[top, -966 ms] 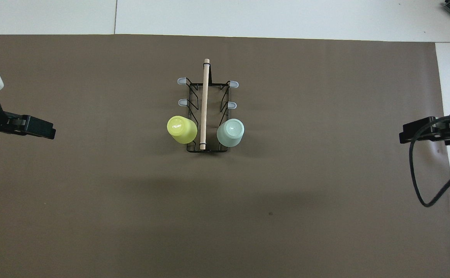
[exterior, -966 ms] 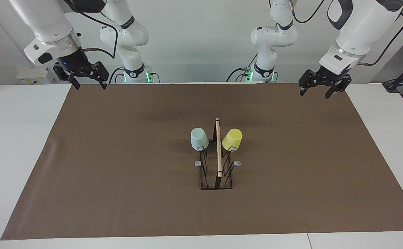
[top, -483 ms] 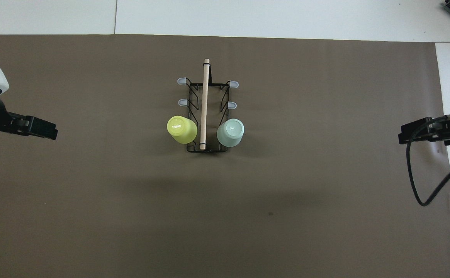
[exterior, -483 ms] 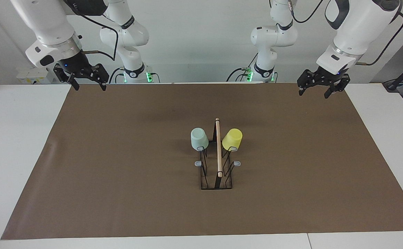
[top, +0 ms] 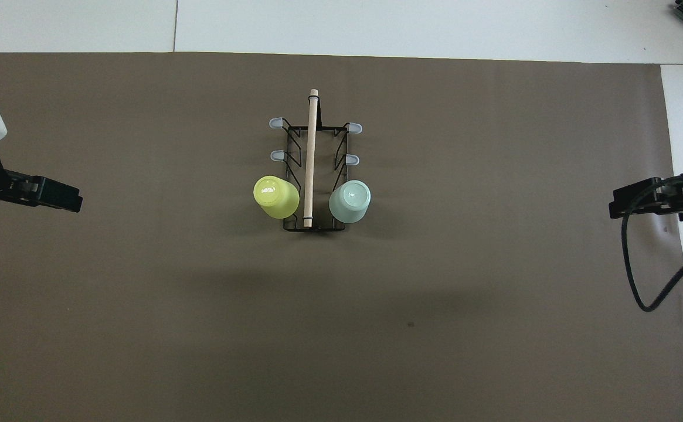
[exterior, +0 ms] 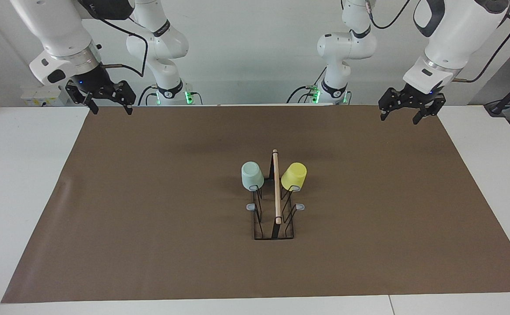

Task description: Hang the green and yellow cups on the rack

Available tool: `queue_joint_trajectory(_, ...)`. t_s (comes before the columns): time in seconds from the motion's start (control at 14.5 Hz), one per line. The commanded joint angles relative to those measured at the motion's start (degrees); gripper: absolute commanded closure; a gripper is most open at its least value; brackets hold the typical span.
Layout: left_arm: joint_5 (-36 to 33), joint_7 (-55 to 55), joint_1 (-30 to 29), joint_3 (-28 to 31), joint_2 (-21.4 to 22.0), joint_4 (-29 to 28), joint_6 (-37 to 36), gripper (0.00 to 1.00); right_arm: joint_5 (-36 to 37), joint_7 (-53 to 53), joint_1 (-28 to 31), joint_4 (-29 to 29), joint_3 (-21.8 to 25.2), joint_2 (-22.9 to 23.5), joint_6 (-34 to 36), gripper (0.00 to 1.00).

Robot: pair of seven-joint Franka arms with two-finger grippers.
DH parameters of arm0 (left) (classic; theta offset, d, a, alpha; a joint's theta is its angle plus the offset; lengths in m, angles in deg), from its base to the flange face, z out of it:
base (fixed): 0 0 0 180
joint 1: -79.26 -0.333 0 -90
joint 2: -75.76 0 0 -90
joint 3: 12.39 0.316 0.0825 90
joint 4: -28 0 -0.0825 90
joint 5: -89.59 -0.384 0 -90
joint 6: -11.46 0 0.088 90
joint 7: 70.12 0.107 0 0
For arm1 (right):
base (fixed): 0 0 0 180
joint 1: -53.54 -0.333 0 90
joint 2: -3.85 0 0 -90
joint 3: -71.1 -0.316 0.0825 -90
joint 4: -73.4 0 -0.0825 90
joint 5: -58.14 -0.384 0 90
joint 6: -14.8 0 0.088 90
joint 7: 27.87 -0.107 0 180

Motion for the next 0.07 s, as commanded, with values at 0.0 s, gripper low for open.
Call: queue_joint_trajectory(0.0,-0.8,0.6,0.8,1.1,1.1,-0.6,-0.3,0.00,0.8,-0.4,0.4,-0.9,-0.4,-1.0,-0.2,0.00)
